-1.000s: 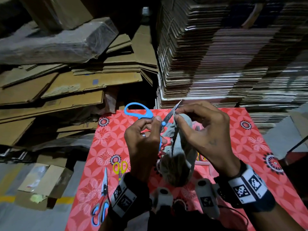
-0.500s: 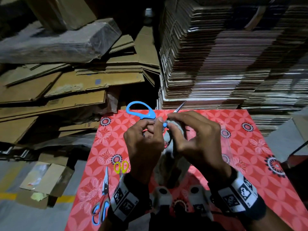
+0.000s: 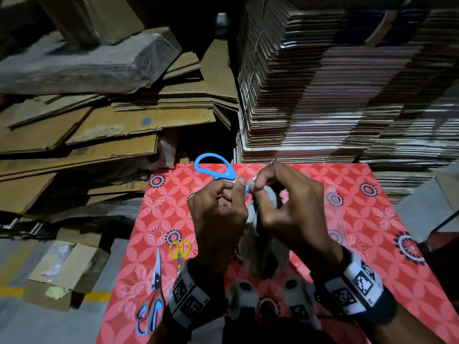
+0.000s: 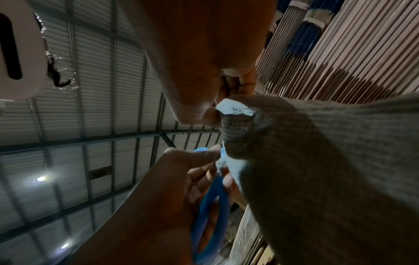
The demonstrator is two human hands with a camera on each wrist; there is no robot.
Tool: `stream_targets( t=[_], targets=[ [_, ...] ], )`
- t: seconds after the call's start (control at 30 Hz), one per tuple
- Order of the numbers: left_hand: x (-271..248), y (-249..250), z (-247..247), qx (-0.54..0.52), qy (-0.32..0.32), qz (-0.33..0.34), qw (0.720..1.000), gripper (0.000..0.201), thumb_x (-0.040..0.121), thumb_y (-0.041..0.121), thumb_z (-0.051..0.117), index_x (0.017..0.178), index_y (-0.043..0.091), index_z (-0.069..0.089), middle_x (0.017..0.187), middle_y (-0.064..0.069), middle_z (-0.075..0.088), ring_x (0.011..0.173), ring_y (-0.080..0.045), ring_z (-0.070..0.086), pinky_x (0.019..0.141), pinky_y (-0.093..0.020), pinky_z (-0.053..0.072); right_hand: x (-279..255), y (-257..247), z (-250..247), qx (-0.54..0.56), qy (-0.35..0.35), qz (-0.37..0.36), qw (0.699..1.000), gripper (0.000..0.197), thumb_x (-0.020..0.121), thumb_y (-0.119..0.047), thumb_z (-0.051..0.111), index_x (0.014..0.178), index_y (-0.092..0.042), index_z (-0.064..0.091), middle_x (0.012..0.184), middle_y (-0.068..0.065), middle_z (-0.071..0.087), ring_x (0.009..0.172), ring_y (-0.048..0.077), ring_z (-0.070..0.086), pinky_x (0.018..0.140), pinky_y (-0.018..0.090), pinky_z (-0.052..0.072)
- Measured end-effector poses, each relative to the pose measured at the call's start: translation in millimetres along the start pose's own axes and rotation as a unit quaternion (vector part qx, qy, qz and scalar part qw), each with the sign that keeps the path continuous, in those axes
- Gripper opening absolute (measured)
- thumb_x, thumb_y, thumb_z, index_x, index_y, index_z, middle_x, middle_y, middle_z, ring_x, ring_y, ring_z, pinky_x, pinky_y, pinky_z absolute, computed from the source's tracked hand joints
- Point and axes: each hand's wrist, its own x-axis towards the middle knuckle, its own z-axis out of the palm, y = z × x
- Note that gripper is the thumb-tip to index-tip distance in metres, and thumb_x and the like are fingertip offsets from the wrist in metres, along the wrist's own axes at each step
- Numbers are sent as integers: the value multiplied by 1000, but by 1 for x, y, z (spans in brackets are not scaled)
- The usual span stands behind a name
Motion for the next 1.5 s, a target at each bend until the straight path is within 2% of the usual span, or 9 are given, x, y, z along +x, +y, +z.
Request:
stream_targets(
  t=[0.27,0.43,0.53,0.67,0.87,1.1,1.27,1.4,1.5],
  targets=[
    [-2,1,2,5,-3,-1,1000,41,94,45,62,69,15,71,51,9,60,46,-11,60,58,-50,55,3,9,-4,9,0,-6,1000,29,78,9,76,77,-15,60,78,-6,67,70,8,64,64,26,50],
    [-3,-5,5,2,-22,-21,1000,42,95,49,62,70,17,70,51,8,61,49,-22,66,64,-61,54,15,20,-14,5,45,19,999,29,81,2,77,76,-17,55,73,-2,65,65,14,61,62,35,49],
    [-3,-2,3,34,-4,7,999,45,94,49,60,70,12,71,54,7,61,53,-26,65,66,-59,55,5,11,-5,0,23,5,1000,34,80,4,78,73,-17,53,73,-3,65,68,4,61,62,26,48],
    [-4,-4,6,58,4,24,998,44,94,49,61,74,12,75,59,6,64,60,-28,66,68,-58,55,12,23,-8,28,31,55,998,36,81,-3,80,72,-18,49,69,-1,64,64,18,65,60,38,51],
    [-7,-12,7,71,35,45,996,56,97,59,57,77,10,76,65,2,69,61,-31,67,68,-55,55,0,11,3,29,13,24,999,36,81,0,79,70,-16,49,70,-2,64,65,11,62,59,33,48],
    [-6,-8,7,71,28,33,997,44,92,48,60,72,12,74,60,4,66,58,-30,66,65,-55,56,-1,12,4,19,23,20,999,40,81,3,80,68,-18,47,70,-1,62,66,9,60,60,26,46],
    [-6,-8,8,66,14,23,997,45,93,49,60,71,12,74,58,4,65,58,-29,66,67,-55,55,14,28,-6,20,66,51,996,37,82,-1,80,68,-14,48,67,-2,61,64,8,61,60,32,49],
    [-4,-10,6,62,25,40,997,43,93,45,61,71,11,74,57,7,64,53,-20,63,60,-46,54,0,14,3,28,18,28,999,41,80,2,80,66,-17,47,67,-6,60,65,6,60,59,23,44],
    [-3,-7,6,55,18,39,998,41,94,43,62,71,12,74,56,8,62,52,-18,62,61,-48,54,12,26,-5,43,35,56,997,40,81,-2,81,67,-15,46,67,-1,65,64,9,65,59,33,50]
  ],
)
